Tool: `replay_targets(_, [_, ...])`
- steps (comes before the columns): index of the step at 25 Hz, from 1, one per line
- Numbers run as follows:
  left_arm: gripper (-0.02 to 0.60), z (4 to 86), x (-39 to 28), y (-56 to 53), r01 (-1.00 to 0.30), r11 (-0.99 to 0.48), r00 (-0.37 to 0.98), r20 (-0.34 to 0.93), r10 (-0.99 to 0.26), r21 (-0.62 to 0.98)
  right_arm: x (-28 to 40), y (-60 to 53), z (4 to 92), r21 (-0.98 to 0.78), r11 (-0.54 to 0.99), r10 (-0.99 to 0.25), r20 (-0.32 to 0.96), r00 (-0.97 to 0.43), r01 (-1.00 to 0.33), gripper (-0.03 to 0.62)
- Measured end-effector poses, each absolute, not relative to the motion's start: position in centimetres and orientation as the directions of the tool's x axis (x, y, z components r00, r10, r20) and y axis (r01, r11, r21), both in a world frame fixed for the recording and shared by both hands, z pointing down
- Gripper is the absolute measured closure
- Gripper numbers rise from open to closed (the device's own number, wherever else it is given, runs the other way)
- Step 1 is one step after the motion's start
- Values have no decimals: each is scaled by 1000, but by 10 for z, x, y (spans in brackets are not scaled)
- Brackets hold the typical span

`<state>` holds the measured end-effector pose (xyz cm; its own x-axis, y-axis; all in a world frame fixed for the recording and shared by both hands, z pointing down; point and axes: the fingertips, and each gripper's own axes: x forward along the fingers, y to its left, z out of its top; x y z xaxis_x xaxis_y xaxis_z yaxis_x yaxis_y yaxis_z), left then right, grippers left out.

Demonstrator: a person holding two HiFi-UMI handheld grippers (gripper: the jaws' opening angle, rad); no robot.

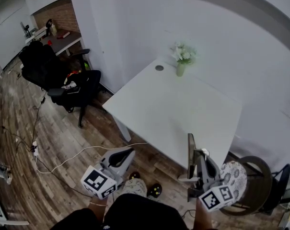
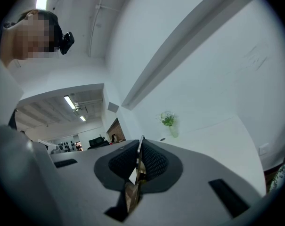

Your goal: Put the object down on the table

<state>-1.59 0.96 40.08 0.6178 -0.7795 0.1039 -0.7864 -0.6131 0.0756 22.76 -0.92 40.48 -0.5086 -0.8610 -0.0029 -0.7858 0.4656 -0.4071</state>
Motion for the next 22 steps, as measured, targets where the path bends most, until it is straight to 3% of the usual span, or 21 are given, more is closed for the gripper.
replay_targets(22, [582,401,-7,-130,-642,-759,766,80,-637,106,213,-98,401,-384,340,-922,40,-384,-858,580])
